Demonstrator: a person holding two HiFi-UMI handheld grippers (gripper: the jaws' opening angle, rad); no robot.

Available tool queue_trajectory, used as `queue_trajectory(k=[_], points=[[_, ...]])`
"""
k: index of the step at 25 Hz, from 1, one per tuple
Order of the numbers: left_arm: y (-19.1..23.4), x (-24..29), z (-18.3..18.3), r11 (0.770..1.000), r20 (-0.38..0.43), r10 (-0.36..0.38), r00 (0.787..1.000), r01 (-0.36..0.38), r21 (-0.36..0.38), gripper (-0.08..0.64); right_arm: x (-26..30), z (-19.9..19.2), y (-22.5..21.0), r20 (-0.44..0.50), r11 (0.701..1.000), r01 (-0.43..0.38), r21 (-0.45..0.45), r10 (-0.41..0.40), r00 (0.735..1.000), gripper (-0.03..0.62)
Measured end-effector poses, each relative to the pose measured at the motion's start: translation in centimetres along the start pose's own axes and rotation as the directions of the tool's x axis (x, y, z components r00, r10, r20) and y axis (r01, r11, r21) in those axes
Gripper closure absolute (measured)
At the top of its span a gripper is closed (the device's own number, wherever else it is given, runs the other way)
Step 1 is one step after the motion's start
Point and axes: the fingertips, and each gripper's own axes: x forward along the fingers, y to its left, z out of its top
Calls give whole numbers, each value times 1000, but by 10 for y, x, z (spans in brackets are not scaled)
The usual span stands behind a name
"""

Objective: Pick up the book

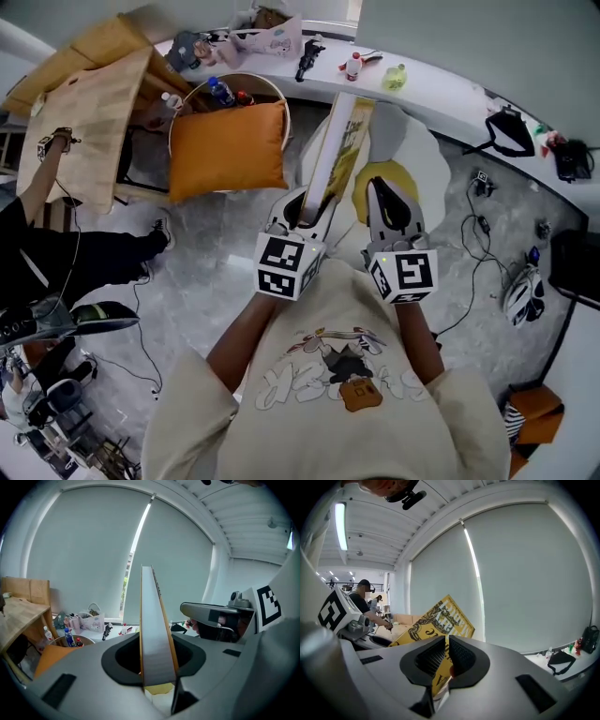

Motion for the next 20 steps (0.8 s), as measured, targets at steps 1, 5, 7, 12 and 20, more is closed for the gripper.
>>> queue_trajectory(k=[1, 5, 7, 12, 20], points=[[0, -2, 6, 1000, 9, -4, 1000, 4, 6, 417, 0, 7, 1, 9, 1000, 4, 0, -4, 1000, 547], [-1, -10, 30, 1000, 50, -15, 999, 14, 22, 417, -2, 34, 6, 79, 1000, -7, -11, 8, 997, 547], [-6, -13, 38, 999, 75, -20, 997, 18, 33, 417, -5, 40, 8, 98, 999, 0, -32, 4, 995, 547], [-15, -15, 50, 996, 116, -68, 991, 61, 66, 417, -10, 46, 10, 112, 999, -13, -43, 18, 994, 548], [-19, -6, 51, 986, 100, -126, 987, 114, 121, 417, -15, 44, 15, 108, 995, -100, -25, 103, 989, 546]])
